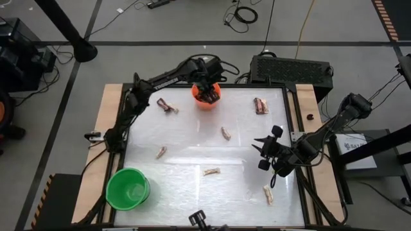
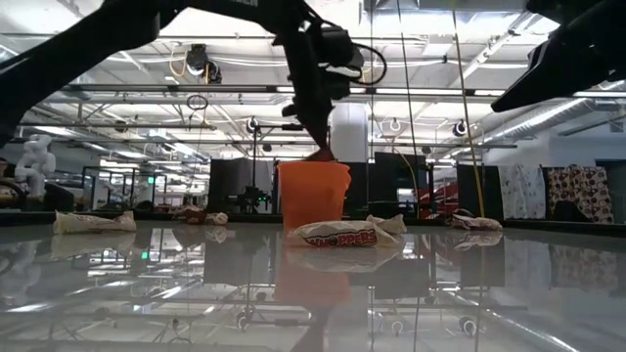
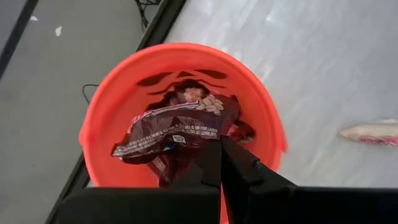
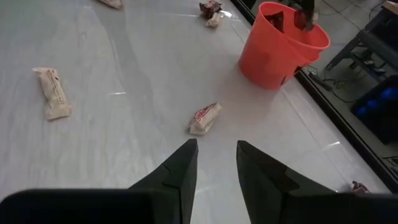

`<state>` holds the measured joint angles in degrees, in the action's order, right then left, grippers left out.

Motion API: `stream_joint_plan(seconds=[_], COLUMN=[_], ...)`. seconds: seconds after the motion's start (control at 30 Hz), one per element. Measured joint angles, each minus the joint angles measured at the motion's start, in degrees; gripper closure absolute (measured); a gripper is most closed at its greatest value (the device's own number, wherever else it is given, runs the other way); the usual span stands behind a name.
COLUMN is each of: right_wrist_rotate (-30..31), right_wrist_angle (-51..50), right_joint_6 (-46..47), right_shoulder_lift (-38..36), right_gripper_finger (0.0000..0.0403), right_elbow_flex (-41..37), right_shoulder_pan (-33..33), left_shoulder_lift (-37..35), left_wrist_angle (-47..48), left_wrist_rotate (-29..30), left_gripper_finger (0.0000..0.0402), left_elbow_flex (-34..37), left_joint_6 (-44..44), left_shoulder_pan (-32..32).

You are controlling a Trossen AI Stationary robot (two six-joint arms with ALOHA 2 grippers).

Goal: Sort candy by brand, put in halloween buckets
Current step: Put the brown chocolate bar into the orange bucket

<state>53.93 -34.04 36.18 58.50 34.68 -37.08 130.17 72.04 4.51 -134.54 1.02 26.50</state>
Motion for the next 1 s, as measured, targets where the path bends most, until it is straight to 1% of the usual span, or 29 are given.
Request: stream_joint_plan(seconds=[0.1,0.17,0.43,0.57,0.63,0.77,0.87,0.93,1.0], right_wrist_rotate=[-0.14,-0.24,-0.24,-0.24,-0.26,-0.75,-2.52,-3.59,-4.29], right_wrist_angle=[0.0,0.0,0.02,0.2,0.35,0.51,0.54,0.68,1.39], right_joint_6=[-0.49,-0.58,-1.53,-1.51,-1.25,-0.87,0.5,1.81,2.72], right_shoulder_lift=[0.0,0.0,0.0,0.0,0.0,0.0,0.02,0.02,0.02], right_gripper_finger=[0.0298,0.0298,0.0298,0.0298,0.0298,0.0298,0.0298,0.0298,0.0298], right_elbow_flex=[0.02,0.02,0.04,0.06,0.09,0.1,0.13,0.13,-0.11], right_shoulder_pan=[0.0,-0.02,0.0,0.0,-0.02,-0.02,-0.02,-0.02,-0.02], left_shoulder_lift=[1.02,1.07,0.18,-1.54,-3.31,-7.77,-10.4,-11.85,-14.23], left_wrist_angle=[-0.84,-1.27,-1.28,0.39,3.29,9.7,16.21,17.47,17.61], left_wrist_rotate=[2.61,3.04,3.42,5.88,7.34,8.51,12.15,14.61,13.54], left_gripper_finger=[0.0398,0.0386,0.0299,0.0259,0.0246,0.0238,0.0238,0.0238,0.0238], left_elbow_flex=[-0.01,0.0,-0.38,-0.42,-0.42,-0.48,-0.44,-0.06,2.07], left_joint_6=[0.17,0.1,-1.86,-2.16,-2.76,-1.92,-1.2,0.2,1.18], left_shoulder_pan=[0.06,0.06,-1.48,-1.52,-1.5,-1.35,-1.37,-1.4,-1.35])
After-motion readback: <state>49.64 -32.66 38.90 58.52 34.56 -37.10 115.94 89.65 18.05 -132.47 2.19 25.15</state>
